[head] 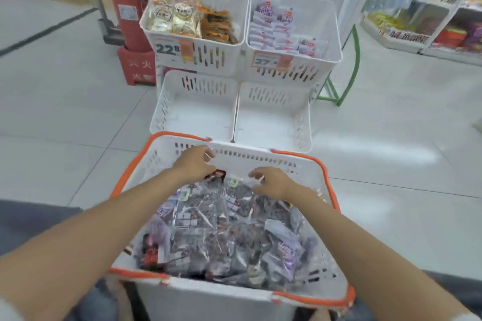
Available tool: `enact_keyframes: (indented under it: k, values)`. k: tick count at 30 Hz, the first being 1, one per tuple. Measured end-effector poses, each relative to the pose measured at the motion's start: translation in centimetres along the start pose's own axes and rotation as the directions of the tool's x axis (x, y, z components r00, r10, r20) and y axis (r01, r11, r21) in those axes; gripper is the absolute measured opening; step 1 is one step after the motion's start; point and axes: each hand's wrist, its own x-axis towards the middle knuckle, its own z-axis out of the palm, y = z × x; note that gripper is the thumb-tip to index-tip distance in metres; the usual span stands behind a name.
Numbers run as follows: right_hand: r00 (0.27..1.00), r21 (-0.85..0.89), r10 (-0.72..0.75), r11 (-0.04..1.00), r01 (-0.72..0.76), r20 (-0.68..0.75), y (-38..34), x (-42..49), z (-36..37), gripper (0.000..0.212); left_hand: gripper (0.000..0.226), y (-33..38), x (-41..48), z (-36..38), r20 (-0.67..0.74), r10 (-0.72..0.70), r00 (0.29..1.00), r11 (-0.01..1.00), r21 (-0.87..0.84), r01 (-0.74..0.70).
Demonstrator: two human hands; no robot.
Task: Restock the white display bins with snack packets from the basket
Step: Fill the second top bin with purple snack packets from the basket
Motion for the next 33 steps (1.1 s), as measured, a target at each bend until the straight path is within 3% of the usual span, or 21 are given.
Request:
enact_keyframes:
  k: [4, 7, 9, 11, 13, 15, 17, 19, 20, 22, 24, 26, 28, 30, 33]
  values:
    - [0.975, -0.009, 0.064, 0.998, -0.063, 0.214, 1.9, -1.8, 2.8, 0.035, 0.024, -4.1, -2.4, 0.5, 0.043, -0.045, 0.998, 0.999, -0.01, 0.046]
    - [0.9, -0.096, 0.186, 0.982, -0.161, 0.395, 4.4, -4.0, 5.0, 0.058, 0.023, -5.2, -3.1, 1.4, 0.059, -0.059, 0.997, 0.998, -0.013, 0.06]
    - [0.939, -0.058, 0.164, 0.986, -0.153, 0.302, 6.3, -5.1, 6.7, 0.055, 0.026, -5.1, -3.0, 2.0, 0.091, -0.06, 0.994, 0.998, -0.007, 0.061]
    - [0.987, 0.17, 0.149, 0.973, -0.158, 0.066, 7.3, -5.5, 6.4, 0.04, 0.028, -3.8, -2.7, 2.8, 0.118, -0.036, 0.992, 0.998, -0.053, 0.042]
    - [0.963, 0.414, 0.253, 0.889, -0.193, -0.094, 6.5, -5.5, 4.4, 0.029, 0.037, -1.1, -2.7, 3.6, 0.15, -0.013, 0.989, 0.986, -0.163, 0.037]
    - [0.968, 0.604, 0.233, 0.786, -0.132, -0.092, 5.1, -5.5, 2.0, 0.031, 0.059, 2.1, -2.9, 4.5, 0.249, 0.029, 0.968, 0.959, -0.279, 0.043]
    - [0.993, 0.732, 0.104, 0.68, -0.036, -0.048, 3.1, -6.3, 0.4, 0.024, 0.079, 4.6, -3.2, 5.7, 0.44, 0.072, 0.895, 0.911, -0.395, 0.121]
    - [0.997, 0.813, 0.07, 0.582, -0.018, -0.029, 1.6, -7.4, -0.5, 0.017, 0.074, 5.6, -3.2, 6.9, 0.541, 0.05, 0.84, 0.82, -0.502, 0.274]
    - [0.994, 0.787, 0.099, 0.616, -0.025, -0.046, 1.6, -7.6, -0.6, 0.018, 0.066, 5.4, -3.0, 7.2, 0.524, 0.007, 0.851, 0.786, -0.529, 0.319]
    - [0.99, 0.59, 0.14, 0.801, -0.098, -0.026, 2.7, -7.9, -0.4, 0.045, 0.051, 4.6, -2.4, 7.4, 0.44, -0.083, 0.894, 0.778, -0.532, 0.334]
    - [0.976, 0.322, 0.149, 0.927, -0.194, 0.16, 4.6, -8.3, 1.2, 0.069, 0.04, 3.5, -2.0, 7.2, 0.399, -0.13, 0.908, 0.793, -0.507, 0.337]
    - [0.887, 0.129, 0.179, 0.958, -0.255, 0.425, 6.2, -8.7, 4.3, 0.086, 0.036, 2.4, -1.9, 7.1, 0.415, -0.152, 0.897, 0.78, -0.507, 0.367]
    - [0.843, -0.023, 0.19, 0.978, -0.207, 0.503, 6.9, -9.2, 7.2, 0.1, 0.038, 1.8, -2.4, 7.1, 0.467, -0.154, 0.871, 0.763, -0.504, 0.405]
    - [0.886, -0.026, 0.199, 0.978, -0.208, 0.419, 7.3, -9.2, 8.3, 0.096, 0.05, 1.4, -2.8, 7.1, 0.502, -0.149, 0.852, 0.789, -0.459, 0.409]
    - [0.947, 0.277, 0.197, 0.923, -0.266, 0.252, 6.4, -8.5, 6.1, 0.075, 0.056, 1.3, -3.3, 6.8, 0.481, -0.156, 0.863, 0.821, -0.423, 0.384]
